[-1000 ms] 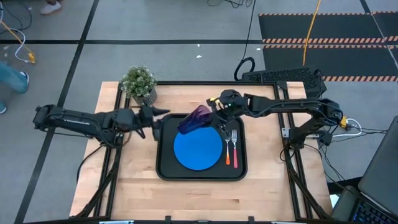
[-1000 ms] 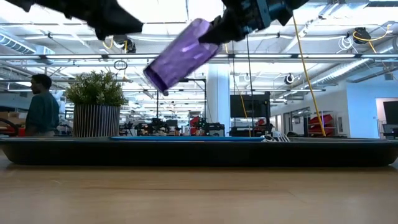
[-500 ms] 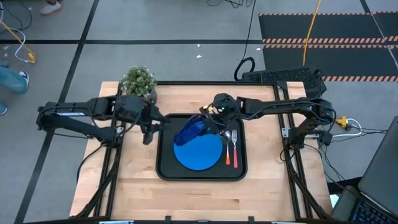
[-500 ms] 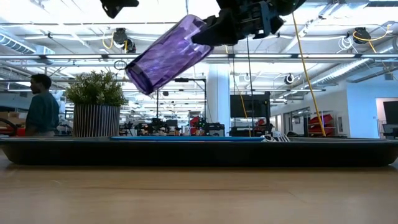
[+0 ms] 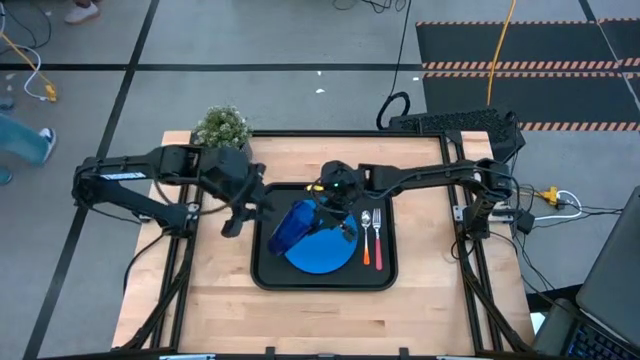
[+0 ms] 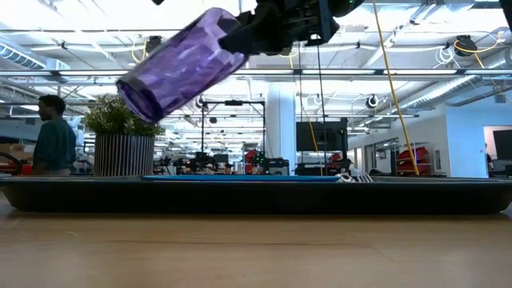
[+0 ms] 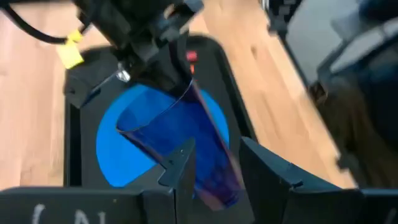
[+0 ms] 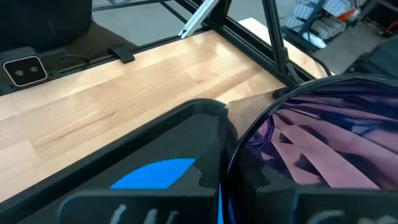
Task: Pick and place plate/cup/fork/spoon on tray
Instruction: Put the violet cup on the black tray to the upper left of the blue plate
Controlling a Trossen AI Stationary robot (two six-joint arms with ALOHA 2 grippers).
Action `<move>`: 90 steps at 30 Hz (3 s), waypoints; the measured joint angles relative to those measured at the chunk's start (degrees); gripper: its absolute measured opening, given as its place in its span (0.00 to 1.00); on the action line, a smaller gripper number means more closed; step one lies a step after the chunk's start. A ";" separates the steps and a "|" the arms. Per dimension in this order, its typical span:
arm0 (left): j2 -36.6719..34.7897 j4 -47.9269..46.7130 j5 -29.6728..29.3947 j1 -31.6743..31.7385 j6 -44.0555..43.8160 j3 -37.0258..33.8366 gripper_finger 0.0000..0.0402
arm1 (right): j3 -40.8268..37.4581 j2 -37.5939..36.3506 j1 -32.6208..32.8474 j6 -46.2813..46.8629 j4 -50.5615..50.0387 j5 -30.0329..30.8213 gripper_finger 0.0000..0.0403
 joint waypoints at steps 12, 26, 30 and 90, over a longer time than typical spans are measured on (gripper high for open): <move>6.29 -3.15 -12.24 -0.24 11.01 0.75 0.31 | 2.89 2.12 3.65 -2.24 -0.82 0.96 0.00; 7.22 1.74 -14.44 -7.96 24.42 0.73 0.31 | 2.89 2.78 1.53 -1.83 -1.70 2.03 0.00; 7.20 1.74 -15.48 -8.94 23.48 0.73 0.31 | 2.87 3.89 1.79 -1.78 -0.81 1.75 0.00; 13.21 -5.25 -7.15 -6.83 16.74 0.75 0.02 | 2.76 4.74 4.10 -4.20 3.55 4.82 0.02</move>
